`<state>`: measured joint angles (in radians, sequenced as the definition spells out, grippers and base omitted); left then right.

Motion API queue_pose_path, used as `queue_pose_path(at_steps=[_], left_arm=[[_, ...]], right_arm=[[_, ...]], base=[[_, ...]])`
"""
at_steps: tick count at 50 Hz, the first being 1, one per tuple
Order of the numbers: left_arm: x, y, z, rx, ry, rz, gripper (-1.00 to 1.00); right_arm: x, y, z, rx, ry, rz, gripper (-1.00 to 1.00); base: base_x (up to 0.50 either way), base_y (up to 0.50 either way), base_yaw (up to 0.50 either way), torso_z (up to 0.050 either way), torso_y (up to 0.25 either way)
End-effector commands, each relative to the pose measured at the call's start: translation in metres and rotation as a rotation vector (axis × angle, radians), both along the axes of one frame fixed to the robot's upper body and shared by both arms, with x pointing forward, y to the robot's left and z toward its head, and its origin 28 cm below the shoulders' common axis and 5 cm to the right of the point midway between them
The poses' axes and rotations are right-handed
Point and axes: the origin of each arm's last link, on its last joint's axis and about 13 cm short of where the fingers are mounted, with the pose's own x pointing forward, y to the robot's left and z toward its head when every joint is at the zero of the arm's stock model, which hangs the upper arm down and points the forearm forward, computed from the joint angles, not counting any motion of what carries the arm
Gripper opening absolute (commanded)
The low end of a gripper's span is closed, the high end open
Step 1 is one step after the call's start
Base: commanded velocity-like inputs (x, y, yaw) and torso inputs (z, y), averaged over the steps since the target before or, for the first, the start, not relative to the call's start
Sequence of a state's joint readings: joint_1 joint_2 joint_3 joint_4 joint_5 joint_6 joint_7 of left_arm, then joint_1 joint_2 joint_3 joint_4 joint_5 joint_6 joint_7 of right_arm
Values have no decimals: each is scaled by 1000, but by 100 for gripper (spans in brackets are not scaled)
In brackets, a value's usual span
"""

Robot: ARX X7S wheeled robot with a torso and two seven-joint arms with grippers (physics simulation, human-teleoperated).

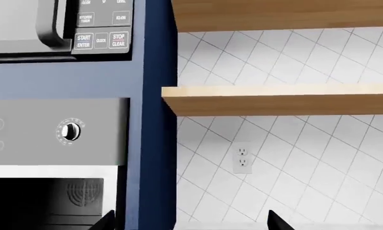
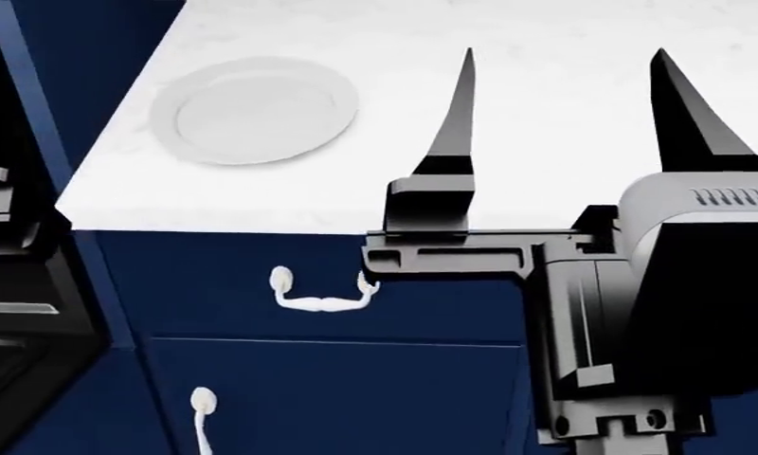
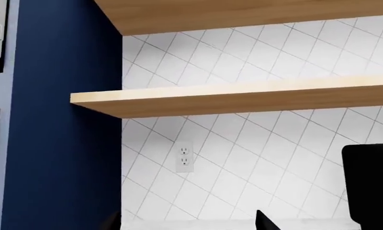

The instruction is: Pick the steak from the top rack in the oven and place it on the plate on the counter.

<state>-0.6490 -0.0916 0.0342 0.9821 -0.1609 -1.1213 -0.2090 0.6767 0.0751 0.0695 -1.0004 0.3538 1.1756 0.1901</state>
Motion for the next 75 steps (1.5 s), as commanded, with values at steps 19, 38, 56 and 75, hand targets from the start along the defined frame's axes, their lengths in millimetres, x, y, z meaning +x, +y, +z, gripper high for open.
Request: queue_pose_path(at_steps=[19,38,56,75], left_arm=[[-3,-1,2,16,-5,-7,100],[-5,-1,1,45,-2,-16,100],[-6,-2,5,10,-35,-20,100],[-1,21,6,37,-55,129,100]], right_arm=[[-3,0,-3,-19,5,1,100],[-7,1,-2,-9,7,6,100],[-4,-1,-4,-6,11,2,100],[-4,-2,-4,-3,11,-3,100]], base=[[0,500,0,21,0],[0,500,0,50,0],[0,500,0,44,0],[-1,500,0,0,0]])
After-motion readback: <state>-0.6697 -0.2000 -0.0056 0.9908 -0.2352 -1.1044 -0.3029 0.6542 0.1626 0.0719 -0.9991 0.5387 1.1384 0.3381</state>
